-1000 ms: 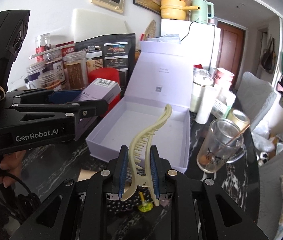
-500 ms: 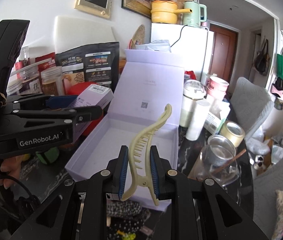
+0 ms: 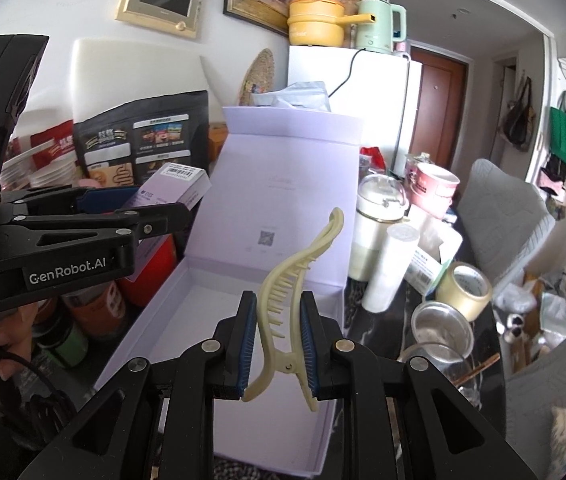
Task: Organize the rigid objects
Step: 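Carry the claw clip and purple box over the open white box with both tools, then open the right tool to drop the clip while the left releases the purple box inside, then withdraw both tools from the white box back toward the remaining items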
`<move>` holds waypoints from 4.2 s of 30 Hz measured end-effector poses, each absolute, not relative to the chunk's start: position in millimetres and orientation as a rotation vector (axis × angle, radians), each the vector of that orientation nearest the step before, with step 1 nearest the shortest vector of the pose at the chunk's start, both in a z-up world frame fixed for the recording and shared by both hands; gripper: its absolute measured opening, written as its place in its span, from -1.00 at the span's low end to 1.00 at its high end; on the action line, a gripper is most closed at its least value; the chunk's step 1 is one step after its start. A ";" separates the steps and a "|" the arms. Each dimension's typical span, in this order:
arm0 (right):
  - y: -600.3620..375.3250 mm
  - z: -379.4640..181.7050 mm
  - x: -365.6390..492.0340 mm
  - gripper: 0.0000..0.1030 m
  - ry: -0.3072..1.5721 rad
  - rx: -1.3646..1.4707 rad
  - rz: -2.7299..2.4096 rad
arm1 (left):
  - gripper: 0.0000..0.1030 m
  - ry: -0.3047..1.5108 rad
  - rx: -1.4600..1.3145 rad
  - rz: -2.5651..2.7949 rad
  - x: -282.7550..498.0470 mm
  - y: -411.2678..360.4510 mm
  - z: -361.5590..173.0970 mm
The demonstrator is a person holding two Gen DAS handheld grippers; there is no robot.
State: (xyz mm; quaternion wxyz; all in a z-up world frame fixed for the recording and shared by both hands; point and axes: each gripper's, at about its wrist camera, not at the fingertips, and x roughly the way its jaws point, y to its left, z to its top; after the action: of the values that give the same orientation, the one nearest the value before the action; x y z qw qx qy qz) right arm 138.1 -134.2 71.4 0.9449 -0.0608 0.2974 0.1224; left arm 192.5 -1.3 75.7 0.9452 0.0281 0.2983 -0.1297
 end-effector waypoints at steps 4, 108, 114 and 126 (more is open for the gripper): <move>-135.0 64.1 152.9 -0.59 0.638 -0.097 0.239 | -0.03 0.639 0.050 -0.250 206.9 -0.6 62.1; -160.4 101.1 11.6 0.58 0.553 -0.100 0.136 | 1.00 0.659 0.131 -0.219 57.9 9.0 86.3; -157.8 93.8 -2.8 0.59 0.558 -0.098 0.153 | 1.00 0.682 0.131 -0.267 46.2 10.5 77.8; -161.1 65.0 -17.9 0.59 0.612 -0.064 0.179 | 1.00 0.765 0.215 -0.322 29.6 2.9 42.5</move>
State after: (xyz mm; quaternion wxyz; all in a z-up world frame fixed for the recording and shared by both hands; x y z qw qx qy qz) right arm -17.9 -161.1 65.0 0.9491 -0.0317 0.3009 0.0880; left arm 29.6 2.9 42.5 0.9096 0.1042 0.3708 -0.1559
